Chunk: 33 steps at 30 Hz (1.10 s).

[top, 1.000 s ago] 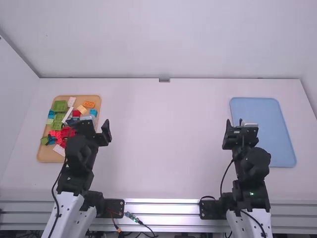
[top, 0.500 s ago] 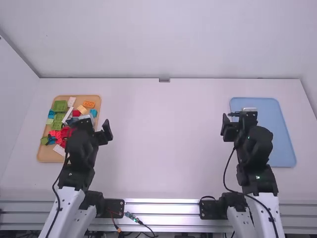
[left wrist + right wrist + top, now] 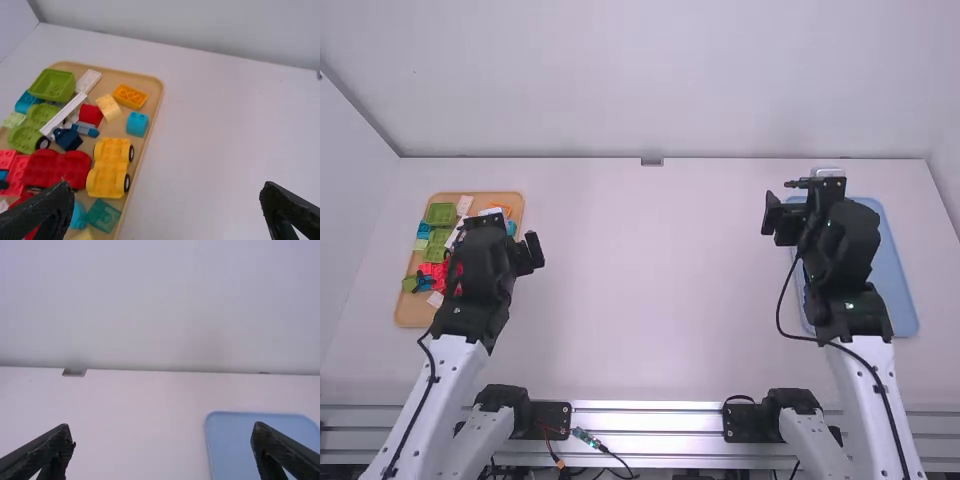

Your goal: Assemble lego blocks to make yellow taxi

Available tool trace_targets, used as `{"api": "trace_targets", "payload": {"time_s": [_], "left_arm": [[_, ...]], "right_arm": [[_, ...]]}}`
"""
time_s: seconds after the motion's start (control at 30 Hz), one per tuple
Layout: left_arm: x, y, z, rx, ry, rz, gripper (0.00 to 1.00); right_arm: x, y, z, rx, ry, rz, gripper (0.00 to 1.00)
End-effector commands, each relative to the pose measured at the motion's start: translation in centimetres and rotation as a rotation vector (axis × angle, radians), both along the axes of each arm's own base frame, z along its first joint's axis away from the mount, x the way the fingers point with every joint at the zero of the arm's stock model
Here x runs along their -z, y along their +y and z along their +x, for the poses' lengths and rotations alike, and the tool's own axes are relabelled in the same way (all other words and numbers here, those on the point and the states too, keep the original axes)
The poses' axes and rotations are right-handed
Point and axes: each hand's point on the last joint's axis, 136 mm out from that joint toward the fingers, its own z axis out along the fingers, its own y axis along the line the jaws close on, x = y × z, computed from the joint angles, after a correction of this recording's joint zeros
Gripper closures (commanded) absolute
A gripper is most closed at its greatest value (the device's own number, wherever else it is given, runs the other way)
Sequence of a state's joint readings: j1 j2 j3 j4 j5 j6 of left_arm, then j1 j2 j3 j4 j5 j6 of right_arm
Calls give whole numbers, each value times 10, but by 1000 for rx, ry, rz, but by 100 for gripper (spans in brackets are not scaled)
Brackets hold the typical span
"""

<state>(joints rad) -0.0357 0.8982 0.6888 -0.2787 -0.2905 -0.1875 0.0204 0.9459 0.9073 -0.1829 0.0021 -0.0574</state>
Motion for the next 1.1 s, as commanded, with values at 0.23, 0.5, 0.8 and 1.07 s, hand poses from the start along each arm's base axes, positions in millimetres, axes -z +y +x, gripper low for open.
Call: {"api": "trace_targets", "payload": {"time_s": [0.23, 0.5, 0.8, 1.07], "left_arm": [[-7, 4, 16, -54, 114, -17, 1], [-12, 0, 38, -29, 167, -6, 1], [-12, -10, 61, 18, 196, -38, 1], [2, -11, 59, 80, 266, 31, 1]], "right_arm": [[36, 3, 26, -9, 115, -5, 1], [65, 4, 41, -9, 186, -7, 1], [96, 4, 49, -21, 270, -32, 1], [93, 4, 52, -21, 254, -32, 1]]}}
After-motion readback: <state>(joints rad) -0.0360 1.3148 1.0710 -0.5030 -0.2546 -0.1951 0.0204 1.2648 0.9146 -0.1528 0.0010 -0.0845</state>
